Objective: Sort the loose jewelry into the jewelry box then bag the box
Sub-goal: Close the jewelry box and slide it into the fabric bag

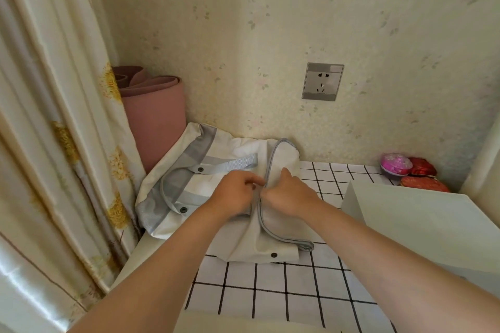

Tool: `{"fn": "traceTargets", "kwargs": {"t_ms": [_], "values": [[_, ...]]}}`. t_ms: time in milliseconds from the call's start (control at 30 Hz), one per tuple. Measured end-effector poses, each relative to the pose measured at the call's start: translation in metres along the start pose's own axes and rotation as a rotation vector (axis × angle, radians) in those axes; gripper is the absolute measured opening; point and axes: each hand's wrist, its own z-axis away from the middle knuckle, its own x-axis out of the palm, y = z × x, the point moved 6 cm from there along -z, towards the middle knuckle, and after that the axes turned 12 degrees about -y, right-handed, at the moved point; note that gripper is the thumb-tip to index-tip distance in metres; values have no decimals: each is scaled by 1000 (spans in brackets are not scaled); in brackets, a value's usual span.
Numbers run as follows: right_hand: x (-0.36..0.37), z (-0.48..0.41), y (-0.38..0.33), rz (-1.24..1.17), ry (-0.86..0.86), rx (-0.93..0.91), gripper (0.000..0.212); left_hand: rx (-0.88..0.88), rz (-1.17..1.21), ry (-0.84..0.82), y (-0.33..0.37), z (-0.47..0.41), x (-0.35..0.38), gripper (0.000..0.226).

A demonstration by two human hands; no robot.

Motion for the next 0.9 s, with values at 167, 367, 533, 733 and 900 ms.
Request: {"fn": "traceTargets", "kwargs": {"t_ms": [167,367,533,733,900], "values": [[7,-9,-4,-47,4,-77,68,-16,447,1,9,-10,6,37],[-12,-9,1,-250,95,-108,16,27,-48,121,12,-14,8,25],[-15,-13,11,-307,153,-143,20,-14,-116,114,16,-16,21,24],[-13,-15,9,-338,166,-238,34,-49,10,173,8,-23,15,17],[-13,-20,6,-218,161,-323,56,-61,72,115,-2,-25,10,14]]}}
